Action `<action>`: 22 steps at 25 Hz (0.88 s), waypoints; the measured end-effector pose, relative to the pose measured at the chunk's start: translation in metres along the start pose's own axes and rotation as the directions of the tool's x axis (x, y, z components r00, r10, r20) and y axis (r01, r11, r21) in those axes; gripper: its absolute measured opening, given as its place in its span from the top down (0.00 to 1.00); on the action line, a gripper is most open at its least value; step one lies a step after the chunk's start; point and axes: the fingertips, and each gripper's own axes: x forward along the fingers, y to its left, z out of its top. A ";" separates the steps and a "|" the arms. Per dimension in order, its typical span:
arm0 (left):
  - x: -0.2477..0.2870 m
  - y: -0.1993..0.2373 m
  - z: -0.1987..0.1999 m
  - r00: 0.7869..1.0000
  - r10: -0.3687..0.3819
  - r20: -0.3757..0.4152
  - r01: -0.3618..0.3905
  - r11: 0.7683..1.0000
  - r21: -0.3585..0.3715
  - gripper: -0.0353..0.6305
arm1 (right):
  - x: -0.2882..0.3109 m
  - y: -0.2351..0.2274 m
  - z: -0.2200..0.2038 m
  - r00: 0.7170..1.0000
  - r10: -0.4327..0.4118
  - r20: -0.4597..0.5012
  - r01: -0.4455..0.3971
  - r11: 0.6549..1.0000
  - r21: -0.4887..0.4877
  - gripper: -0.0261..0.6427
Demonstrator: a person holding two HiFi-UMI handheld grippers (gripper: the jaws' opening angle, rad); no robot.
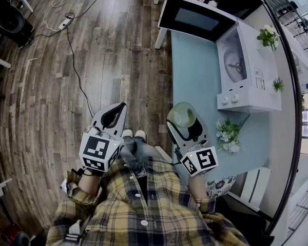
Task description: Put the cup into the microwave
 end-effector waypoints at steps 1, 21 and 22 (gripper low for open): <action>0.001 0.000 0.001 1.000 -0.001 -0.001 0.001 1.000 0.000 0.96 | 0.000 0.000 0.002 1.000 0.005 0.008 -0.005 1.000 0.007 0.43; 0.025 0.004 -0.004 1.000 -0.020 -0.019 0.019 0.999 -0.043 0.96 | 0.019 -0.020 -0.002 1.000 -0.010 0.006 0.009 0.998 0.061 0.43; 0.031 0.009 -0.001 1.000 -0.026 -0.015 0.025 0.999 -0.038 0.96 | 0.026 -0.022 -0.002 1.000 -0.013 0.002 0.013 0.998 0.062 0.43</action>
